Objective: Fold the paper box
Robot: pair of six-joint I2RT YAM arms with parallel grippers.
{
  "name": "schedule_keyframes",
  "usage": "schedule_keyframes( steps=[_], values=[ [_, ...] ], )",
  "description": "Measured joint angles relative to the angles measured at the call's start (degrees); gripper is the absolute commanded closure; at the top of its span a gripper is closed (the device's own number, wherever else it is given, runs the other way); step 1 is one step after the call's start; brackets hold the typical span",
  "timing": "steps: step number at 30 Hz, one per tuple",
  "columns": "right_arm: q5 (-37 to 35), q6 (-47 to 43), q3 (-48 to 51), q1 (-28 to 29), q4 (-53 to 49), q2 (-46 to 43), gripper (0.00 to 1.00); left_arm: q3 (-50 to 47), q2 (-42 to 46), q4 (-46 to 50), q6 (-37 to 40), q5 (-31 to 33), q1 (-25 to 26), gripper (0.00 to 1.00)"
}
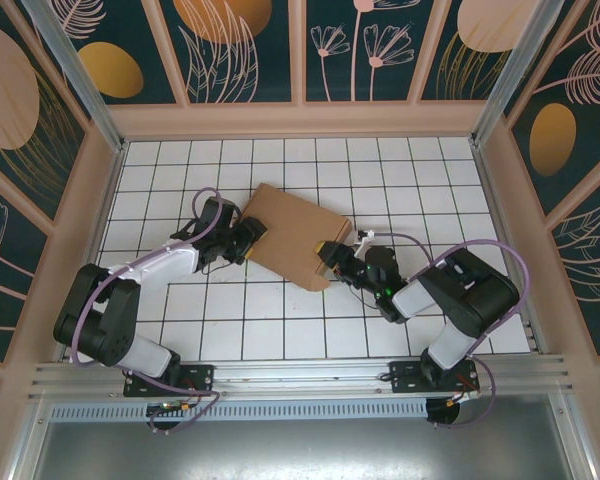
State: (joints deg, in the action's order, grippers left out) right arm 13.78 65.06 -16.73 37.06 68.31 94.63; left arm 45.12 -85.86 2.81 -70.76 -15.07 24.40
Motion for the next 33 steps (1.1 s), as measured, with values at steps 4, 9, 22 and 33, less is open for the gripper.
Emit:
schedule_keyframes(
  steps=[4,9,22,33],
  values=[
    [0.0,0.0,0.0,0.0,-1.1,-0.6,0.66,-0.5,0.2,-0.5,0.0,-0.1,0.0,0.37],
    [0.0,-0.1,0.0,0.0,-1.3,-0.7,0.66,-0.6,1.2,-0.1,0.0,-0.1,0.0,0.37],
    [1.3,-0.2,0.0,0.0,-1.4,-0.7,0.66,-2.4,4.3,0.9,-0.2,-0.5,0.0,0.37],
    [1.9,-0.7,0.0,0.1,-1.3,-0.7,0.66,-3.9,5.0,0.4,-0.3,-0.8,0.0,0.37]
  ],
)
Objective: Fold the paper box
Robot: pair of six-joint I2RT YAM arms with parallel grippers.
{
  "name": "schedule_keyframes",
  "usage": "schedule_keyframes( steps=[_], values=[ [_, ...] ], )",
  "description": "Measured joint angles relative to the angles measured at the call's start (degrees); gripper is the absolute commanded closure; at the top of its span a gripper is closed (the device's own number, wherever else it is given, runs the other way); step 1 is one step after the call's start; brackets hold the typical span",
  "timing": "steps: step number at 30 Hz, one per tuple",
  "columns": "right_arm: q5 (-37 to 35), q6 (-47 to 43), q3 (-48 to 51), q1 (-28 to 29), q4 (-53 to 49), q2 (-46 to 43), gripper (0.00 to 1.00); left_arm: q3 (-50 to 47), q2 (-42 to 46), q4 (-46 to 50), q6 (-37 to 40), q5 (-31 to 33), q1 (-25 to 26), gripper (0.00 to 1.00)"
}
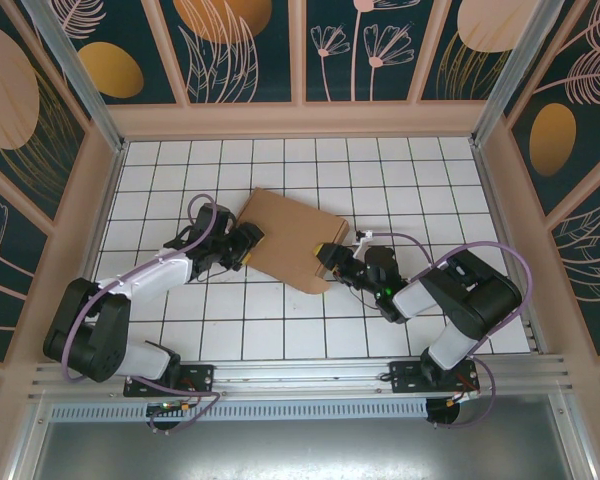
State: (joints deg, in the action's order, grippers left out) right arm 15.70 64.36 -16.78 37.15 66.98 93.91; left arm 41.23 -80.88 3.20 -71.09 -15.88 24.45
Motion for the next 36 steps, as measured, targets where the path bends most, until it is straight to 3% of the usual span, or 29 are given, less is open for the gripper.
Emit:
schedule_keyframes(
  steps=[8,20,31,36],
  values=[
    [0.3,1.6,0.0,0.0,0.7,0.5,0.66,1.0,-4.6,-3.4,-0.4,-0.2,0.0,0.37],
    [2.9,16.7,0.0,-0.7,14.1,10.9,0.66,1.7,-8.5,-10.0,-0.1,1.6,0.0,0.40],
    [6.4,24.1,-3.0,-0.8,16.7,13.4,0.67,2.3,-10.8,-16.7,-0.1,4.6,-0.5,0.41],
    [7.2,24.5,-3.0,-1.9,15.7,12.8,0.77,2.4,-10.7,-17.1,0.3,4.4,-0.5,0.42]
  ],
)
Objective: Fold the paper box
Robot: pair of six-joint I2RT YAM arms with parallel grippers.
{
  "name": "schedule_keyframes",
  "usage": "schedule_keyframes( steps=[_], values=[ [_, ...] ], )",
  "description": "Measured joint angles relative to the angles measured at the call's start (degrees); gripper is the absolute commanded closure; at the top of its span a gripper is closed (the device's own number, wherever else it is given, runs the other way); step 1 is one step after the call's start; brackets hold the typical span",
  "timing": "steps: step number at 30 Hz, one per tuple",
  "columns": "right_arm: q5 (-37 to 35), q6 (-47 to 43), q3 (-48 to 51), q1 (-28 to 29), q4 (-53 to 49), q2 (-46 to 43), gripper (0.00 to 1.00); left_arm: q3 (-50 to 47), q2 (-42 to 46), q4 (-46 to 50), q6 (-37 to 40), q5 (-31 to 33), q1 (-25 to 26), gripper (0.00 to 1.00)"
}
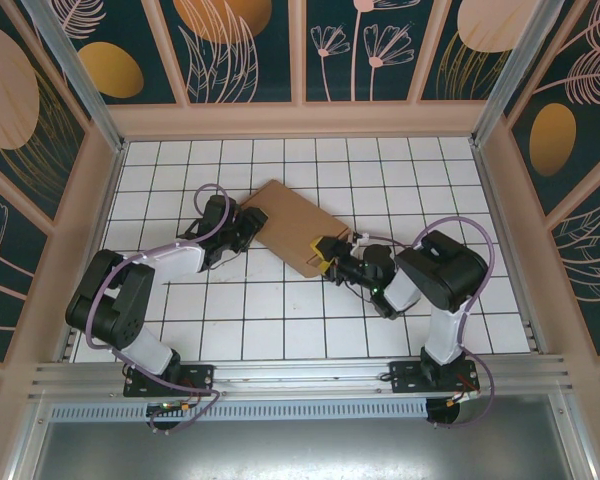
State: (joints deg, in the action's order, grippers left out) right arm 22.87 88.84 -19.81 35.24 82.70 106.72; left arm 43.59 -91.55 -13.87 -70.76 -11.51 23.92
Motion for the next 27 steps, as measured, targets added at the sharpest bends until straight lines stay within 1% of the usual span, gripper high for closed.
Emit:
schedule_keyframes(
  steps=[4,6,8,12,14,17,20,22,24,27],
  values=[
    [1.8,-0.4,0.3,-1.2,-2.8,-2.4,0.80,1.1,1.9,4.2,3.9,-0.2,0.3,0.42],
    [3.5,-1.3,0.3,-2.4,-4.9,-4.0,0.80,2.4,3.4,7.8,8.1,-0.2,0.5,0.43],
    [5.2,-3.0,0.1,-3.5,-8.2,-5.9,0.80,3.8,5.3,11.9,13.7,-0.2,0.7,0.42],
    [9.7,-9.9,-2.5,-4.3,-21.3,-11.8,0.78,7.6,10.2,18.9,27.3,0.1,1.2,0.42],
    [10.8,-13.6,-4.8,-4.7,-28.1,-14.0,0.76,10.3,12.4,22.3,33.7,0.7,2.3,0.43],
    [12.5,-17.9,-8.8,-5.5,-36.5,-15.5,0.74,14.4,14.5,26.3,42.4,4.1,6.3,0.42],
    [15.3,-20.2,-10.9,-7.0,-41.5,-16.0,0.74,15.0,16.7,27.7,50.8,10.3,11.0,0.42],
    [17.2,-21.0,-11.0,-8.4,-43.9,-16.5,0.74,12.7,18.9,26.7,56.5,13.9,13.8,0.41],
    [19.6,-21.4,-11.0,-9.9,-45.7,-17.2,0.74,7.2,22.8,23.8,63.7,17.2,16.9,0.38],
    [22.6,-21.9,-11.4,-11.3,-48.5,-18.6,0.74,-0.7,27.1,20.0,74.9,20.2,21.1,0.36]
  ],
)
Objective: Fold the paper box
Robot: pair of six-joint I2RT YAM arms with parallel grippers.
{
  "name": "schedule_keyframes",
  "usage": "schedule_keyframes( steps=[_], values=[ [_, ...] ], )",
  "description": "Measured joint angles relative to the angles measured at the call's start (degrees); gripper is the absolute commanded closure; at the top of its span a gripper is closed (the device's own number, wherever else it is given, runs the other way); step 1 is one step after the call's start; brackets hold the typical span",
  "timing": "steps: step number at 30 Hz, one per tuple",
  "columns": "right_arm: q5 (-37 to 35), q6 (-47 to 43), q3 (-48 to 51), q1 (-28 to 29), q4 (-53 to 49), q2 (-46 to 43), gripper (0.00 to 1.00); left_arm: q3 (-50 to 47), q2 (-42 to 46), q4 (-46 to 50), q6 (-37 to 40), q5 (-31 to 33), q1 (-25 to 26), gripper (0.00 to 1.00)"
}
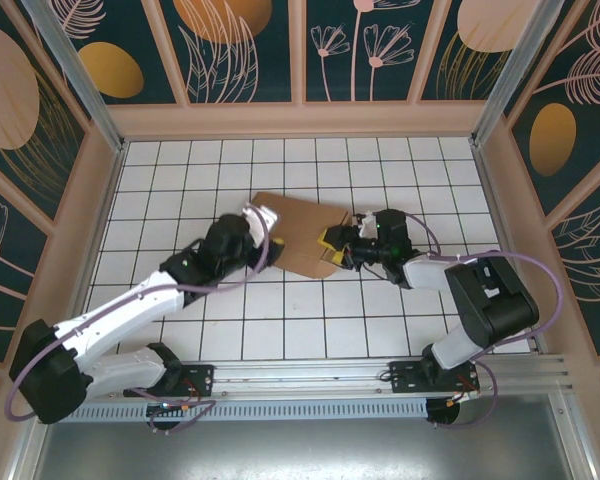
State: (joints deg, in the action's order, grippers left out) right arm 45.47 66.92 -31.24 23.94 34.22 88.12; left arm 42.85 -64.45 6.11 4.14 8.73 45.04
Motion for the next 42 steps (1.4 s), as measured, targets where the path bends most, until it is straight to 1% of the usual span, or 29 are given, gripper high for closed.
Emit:
schedule_keyframes(
  steps=[2,6,11,14,22,29,34,42],
  values=[
    [2.0,-0.5,-0.8,0.0,-1.9,-1.0,0.74,-2.1,-0.2,-1.3,6.4,1.4,0.7,0.36],
    [5.5,-0.6,-1.7,0.0,-3.3,-3.5,0.74,-2.4,-2.7,-5.0,15.4,2.9,0.8,0.37],
    [5.9,-0.3,-1.7,-0.8,-5.2,-5.7,0.74,-2.4,-4.6,-8.6,23.6,4.0,2.4,0.40],
    [6.5,-0.2,-1.7,-1.5,-5.9,-6.6,0.74,-2.4,-4.3,-9.6,26.4,3.7,3.0,0.40],
    [10.6,0.2,-1.7,-3.6,-6.1,-9.4,0.74,-2.4,0.5,-9.6,30.9,1.1,3.4,0.38],
    [11.8,0.5,-1.7,-4.2,-6.3,-9.6,0.74,-2.3,0.8,-8.5,33.4,-1.0,3.5,0.38],
    [12.8,0.5,-1.7,-5.8,-6.3,-9.6,0.75,-1.8,1.3,-5.9,33.8,-2.5,3.5,0.38],
    [13.0,0.7,-1.7,-6.8,-6.1,-9.6,0.75,-1.6,0.9,-2.7,34.5,-2.7,3.5,0.37]
  ],
)
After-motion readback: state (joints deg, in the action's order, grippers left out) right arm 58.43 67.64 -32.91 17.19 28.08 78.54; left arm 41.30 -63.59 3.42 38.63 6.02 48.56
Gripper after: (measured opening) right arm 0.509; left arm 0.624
